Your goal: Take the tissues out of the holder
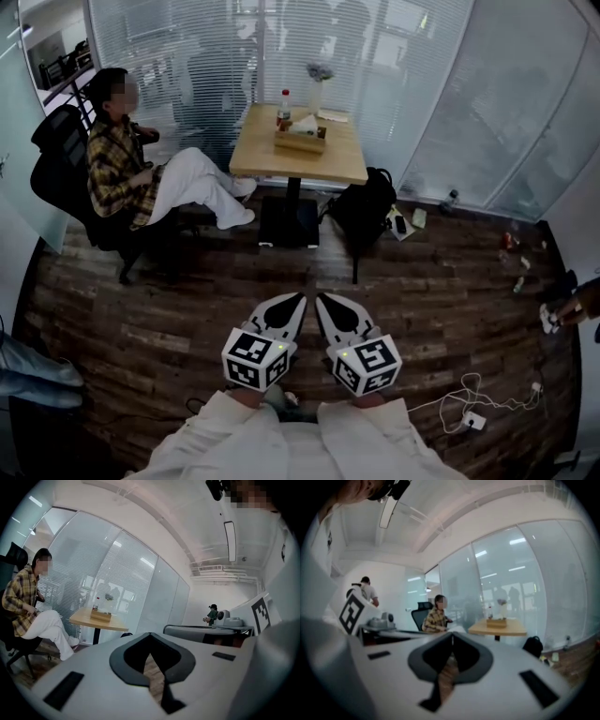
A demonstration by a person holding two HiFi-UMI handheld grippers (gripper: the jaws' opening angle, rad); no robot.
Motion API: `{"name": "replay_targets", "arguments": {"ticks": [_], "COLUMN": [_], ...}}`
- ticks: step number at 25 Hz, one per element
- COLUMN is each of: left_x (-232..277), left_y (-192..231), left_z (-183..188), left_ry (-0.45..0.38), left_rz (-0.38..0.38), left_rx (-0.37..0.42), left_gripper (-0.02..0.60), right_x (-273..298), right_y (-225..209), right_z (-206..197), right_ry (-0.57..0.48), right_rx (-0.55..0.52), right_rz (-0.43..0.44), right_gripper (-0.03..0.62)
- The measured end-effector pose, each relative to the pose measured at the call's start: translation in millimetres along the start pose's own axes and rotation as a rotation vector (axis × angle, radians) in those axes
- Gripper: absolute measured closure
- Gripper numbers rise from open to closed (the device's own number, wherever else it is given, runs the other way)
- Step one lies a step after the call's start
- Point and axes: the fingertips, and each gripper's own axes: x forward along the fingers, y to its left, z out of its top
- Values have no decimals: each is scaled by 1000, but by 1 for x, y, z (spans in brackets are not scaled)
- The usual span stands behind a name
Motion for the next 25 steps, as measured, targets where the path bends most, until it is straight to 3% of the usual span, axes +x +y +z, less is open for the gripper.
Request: {"name": "replay_targets", "arguments": {"ticks": [6, 11, 17, 25], "left_x": [14, 51, 103, 175], "left_y": [5, 31, 91, 181], "left_z": [-10, 8, 36, 88], "left_ry": [27, 9, -3, -8], "left_rz": [-3, -12, -17, -40], "left_rx": [-7, 8, 6, 25], "left_gripper": [574, 574, 574, 574], "right_x": [6, 40, 109, 213], "right_y": [-11, -44, -81, -140], "right_z": [-14, -1, 14, 64], "right_ry": [15, -6, -14, -72], "right_rx": [36, 32, 37, 18], "right_rz": [-3, -32, -33, -73], "right_gripper": [583, 583, 583, 583]}}
